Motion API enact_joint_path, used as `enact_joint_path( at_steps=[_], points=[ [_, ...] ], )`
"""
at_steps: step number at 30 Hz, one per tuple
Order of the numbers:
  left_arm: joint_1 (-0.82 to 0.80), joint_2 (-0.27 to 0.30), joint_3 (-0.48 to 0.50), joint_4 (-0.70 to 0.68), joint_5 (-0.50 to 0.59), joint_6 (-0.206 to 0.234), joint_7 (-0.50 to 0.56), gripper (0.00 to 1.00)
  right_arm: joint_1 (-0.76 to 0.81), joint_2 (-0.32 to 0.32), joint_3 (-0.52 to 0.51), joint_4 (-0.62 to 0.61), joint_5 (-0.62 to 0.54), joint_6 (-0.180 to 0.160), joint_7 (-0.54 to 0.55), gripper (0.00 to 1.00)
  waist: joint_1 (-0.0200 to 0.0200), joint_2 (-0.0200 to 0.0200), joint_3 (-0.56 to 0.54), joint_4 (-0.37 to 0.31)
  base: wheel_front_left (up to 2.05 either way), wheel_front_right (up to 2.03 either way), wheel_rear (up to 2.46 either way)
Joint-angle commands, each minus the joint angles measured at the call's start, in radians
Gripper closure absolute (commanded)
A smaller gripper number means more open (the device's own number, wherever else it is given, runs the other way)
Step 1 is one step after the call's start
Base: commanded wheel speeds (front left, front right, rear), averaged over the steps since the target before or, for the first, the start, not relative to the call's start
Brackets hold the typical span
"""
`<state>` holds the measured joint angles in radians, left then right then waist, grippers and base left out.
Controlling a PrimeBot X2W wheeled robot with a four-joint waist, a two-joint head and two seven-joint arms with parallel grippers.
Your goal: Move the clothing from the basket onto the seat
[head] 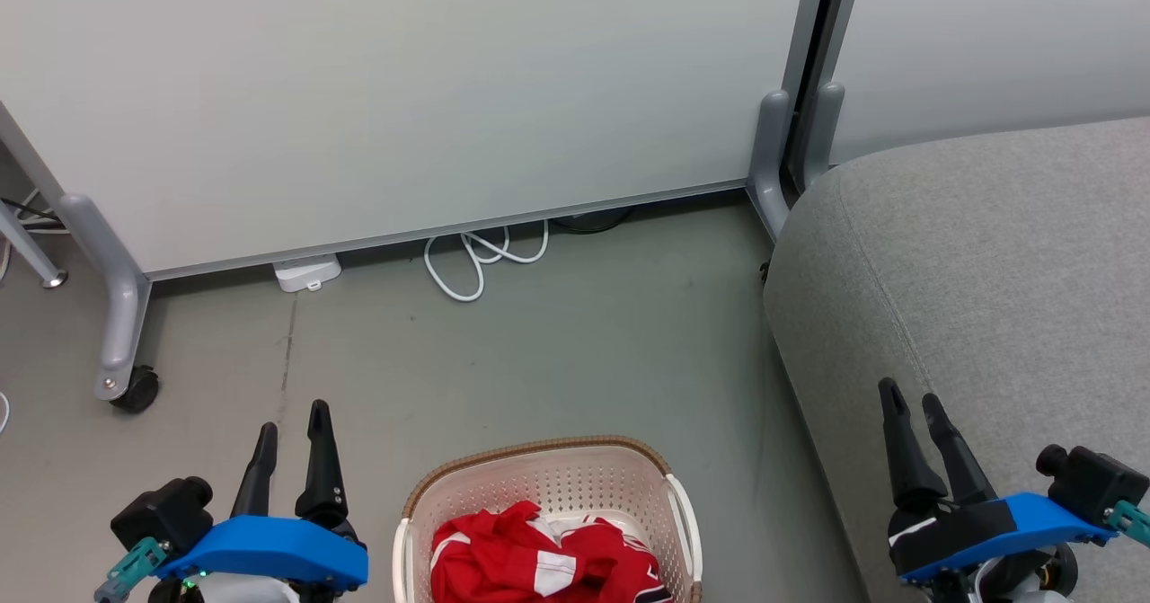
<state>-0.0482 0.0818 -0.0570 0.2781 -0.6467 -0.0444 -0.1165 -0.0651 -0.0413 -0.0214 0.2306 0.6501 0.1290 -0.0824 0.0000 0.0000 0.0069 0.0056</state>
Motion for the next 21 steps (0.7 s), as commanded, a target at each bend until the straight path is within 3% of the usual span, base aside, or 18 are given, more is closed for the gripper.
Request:
enact_joint_path(
  at_steps=[1, 21],
  points=[
    [-0.026, 0.008, -0.006, -0.007, 0.033, -0.002, -0.012, 0.0, -0.015, -0.008, 0.004, -0.015, -0.034, 0.001, -0.01, 0.0, 0.0, 0.0, -0.001, 0.001, 0.0, 0.0, 0.0],
    [-0.029, 0.004, -0.01, 0.003, 0.211, -0.027, -0.064, 0.0, -0.008, -0.01, 0.013, -0.02, -0.245, 0.002, -0.04, 0.0, 0.0, 0.0, 0.001, 0.006, 0.0, 0.0, 0.0]
  ],
)
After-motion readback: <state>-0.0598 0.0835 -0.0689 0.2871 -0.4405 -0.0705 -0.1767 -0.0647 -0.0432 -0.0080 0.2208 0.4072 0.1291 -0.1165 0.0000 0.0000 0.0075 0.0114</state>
